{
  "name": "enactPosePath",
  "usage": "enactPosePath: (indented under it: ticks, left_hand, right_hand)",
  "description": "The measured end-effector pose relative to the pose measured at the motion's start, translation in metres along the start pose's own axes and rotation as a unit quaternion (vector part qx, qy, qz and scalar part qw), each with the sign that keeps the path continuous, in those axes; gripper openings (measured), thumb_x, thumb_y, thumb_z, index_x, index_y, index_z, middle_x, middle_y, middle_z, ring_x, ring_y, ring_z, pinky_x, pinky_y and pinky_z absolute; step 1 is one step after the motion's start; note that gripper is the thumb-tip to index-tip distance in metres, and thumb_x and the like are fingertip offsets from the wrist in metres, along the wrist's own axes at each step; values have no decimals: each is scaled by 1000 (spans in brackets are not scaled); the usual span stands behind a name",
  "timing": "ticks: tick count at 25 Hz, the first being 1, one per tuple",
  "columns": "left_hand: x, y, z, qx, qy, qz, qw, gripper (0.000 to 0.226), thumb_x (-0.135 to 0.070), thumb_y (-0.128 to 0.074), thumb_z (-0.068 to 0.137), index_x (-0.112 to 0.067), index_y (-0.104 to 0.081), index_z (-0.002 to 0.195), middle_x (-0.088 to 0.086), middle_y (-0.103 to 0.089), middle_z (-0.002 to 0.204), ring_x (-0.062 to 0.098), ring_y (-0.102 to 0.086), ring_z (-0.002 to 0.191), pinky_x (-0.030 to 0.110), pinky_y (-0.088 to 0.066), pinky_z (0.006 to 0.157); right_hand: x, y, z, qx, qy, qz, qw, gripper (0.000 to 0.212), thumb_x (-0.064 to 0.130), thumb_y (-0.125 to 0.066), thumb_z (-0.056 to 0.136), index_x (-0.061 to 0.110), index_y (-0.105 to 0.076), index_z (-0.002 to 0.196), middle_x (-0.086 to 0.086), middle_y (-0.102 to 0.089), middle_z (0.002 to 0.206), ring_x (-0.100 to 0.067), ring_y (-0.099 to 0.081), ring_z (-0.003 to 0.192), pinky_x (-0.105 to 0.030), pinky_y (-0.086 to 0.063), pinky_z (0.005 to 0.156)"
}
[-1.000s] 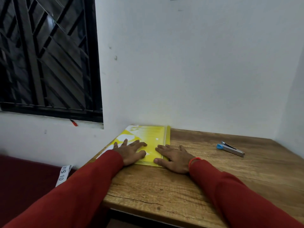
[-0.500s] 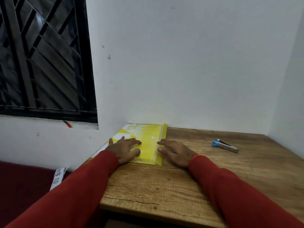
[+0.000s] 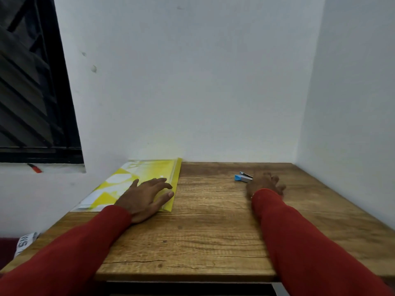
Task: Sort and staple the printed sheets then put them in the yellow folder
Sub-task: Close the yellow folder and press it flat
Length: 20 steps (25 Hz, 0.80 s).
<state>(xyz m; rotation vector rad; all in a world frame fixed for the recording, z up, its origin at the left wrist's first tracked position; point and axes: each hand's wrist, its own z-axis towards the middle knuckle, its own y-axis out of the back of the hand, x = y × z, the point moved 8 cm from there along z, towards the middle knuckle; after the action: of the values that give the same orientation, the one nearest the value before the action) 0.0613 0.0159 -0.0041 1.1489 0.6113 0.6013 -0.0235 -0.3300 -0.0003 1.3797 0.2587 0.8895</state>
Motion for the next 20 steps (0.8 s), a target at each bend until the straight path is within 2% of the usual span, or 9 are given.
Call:
enactPosePath:
  ticks: [4,6,8,10,11,13,17,20]
  left_hand:
    - [-5,-3,-1,22,3,-21,1000,67,-75,-9,89,-42,-49,131,-21,-49,144,3,-43,134,51,-22,116]
    - [-5,-4,0,21,-5,-29,999,73,-80,-4,86,-42,-50,128,-22,-53,138,3,-49,125,50,-28,112]
    - [-2,-5,1,16,-10,-39,999,75,-82,-3,85,-42,-52,126,-23,-56,133,3,-52,119,49,-34,109]
    - [-2,-4,0,4,-11,-50,999,74,-81,-5,86,-41,-53,124,-22,-57,130,3,-53,116,48,-36,107]
    - [-2,-3,0,5,-11,-51,999,74,-81,-6,86,-41,-54,124,-22,-58,130,3,-53,115,47,-37,107]
    - [-3,-4,0,9,-10,-50,999,73,-81,-5,86,-42,-53,125,-22,-57,130,3,-53,115,46,-37,106]
    - [-7,0,-3,11,-12,-47,999,67,-77,-11,89,-40,-54,126,-20,-57,132,6,-54,116,43,-36,106]
    - [-14,9,-7,-11,-12,-29,999,48,-61,-25,100,-36,-54,128,-16,-57,136,10,-55,114,35,-36,99]
  right_hand:
    - [24,-6,4,-18,55,27,998,30,17,-45,93,27,-57,118,-6,-59,128,-29,-45,122,-49,-27,102]
    - [43,-11,-1,4,100,51,994,28,40,-49,93,31,-58,118,-3,-60,127,-27,-43,121,-47,-26,99]
    - [61,-26,-8,77,157,38,984,55,70,-45,86,44,-48,135,3,-46,146,-28,-34,132,-49,-23,103]
    - [75,-42,-14,126,212,-13,969,79,86,-33,78,52,-22,148,10,-18,161,-34,-17,144,-56,-18,110]
    - [77,-45,-14,134,222,-26,965,85,89,-30,77,51,-11,150,11,-8,164,-36,-10,148,-59,-14,112]
    - [77,-45,-11,135,225,-13,965,86,88,-29,78,51,-2,150,11,-2,164,-36,-4,149,-61,-10,113]
    - [76,-41,-13,111,241,10,964,78,81,-37,82,52,-8,149,9,-8,164,-36,-9,148,-58,-15,112]
    - [76,-36,-13,89,237,17,967,80,75,-43,85,47,-8,151,3,-11,163,-35,-14,146,-56,-18,111]
